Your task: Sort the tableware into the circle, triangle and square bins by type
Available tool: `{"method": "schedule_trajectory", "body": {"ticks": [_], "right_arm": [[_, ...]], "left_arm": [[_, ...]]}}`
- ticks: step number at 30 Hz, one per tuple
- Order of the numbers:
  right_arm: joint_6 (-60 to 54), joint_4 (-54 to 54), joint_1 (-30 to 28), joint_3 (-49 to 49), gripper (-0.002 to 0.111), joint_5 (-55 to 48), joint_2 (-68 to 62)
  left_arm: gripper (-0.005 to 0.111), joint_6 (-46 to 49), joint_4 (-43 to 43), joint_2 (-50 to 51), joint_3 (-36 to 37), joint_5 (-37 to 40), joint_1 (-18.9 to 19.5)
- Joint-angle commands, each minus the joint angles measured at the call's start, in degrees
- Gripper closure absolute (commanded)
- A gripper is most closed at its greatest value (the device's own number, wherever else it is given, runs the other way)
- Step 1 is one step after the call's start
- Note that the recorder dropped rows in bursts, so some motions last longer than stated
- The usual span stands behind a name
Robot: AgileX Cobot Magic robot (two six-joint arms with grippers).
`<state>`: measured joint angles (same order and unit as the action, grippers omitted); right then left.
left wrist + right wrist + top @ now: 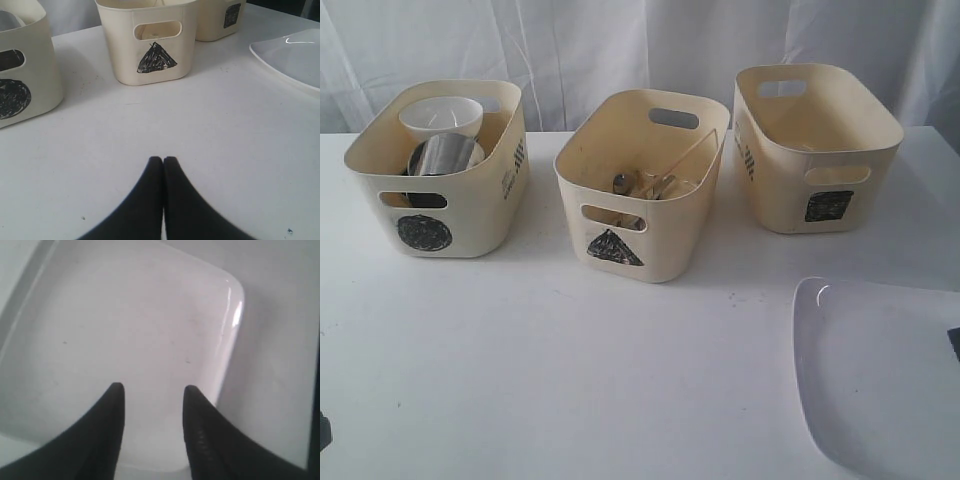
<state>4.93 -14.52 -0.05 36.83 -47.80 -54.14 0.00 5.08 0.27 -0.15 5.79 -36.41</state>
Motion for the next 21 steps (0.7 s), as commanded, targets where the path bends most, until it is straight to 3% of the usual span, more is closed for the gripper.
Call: {"method": "schedule_trajectory", "body": {"ticks": [1, 6, 9, 16, 21], "right_arm": [[10.8, -11.4, 5.3, 0.6, 0.071, -7.3, 0.2], [25.3, -18.2, 6.3, -0.3, 0.071, -11.8, 2.9], [27.7, -15.3, 2.1, -2.8, 0.071, -10.3, 7.5], [2.3, 6.4, -17.2, -7.8, 0.071, -2.0, 18.2], [0.4, 8.8, -22.0, -9.6, 0.071, 3.9, 21.9]], "left_arm": [[0.107, 0.0, 0.6, -0.3, 0.1, -0.1, -0.3], [0.107, 0.0, 0.6, -0.3, 0.1, -0.1, -0.3], [0.107, 0.0, 0.6, -0.3, 0.1, -0.1, -0.3], [0.107, 0.0, 0.6, -0.3, 0.1, -0.1, -0.3], [0.107, 0.0, 0.6, -0.3, 0.1, -0.1, -0.3]]}}
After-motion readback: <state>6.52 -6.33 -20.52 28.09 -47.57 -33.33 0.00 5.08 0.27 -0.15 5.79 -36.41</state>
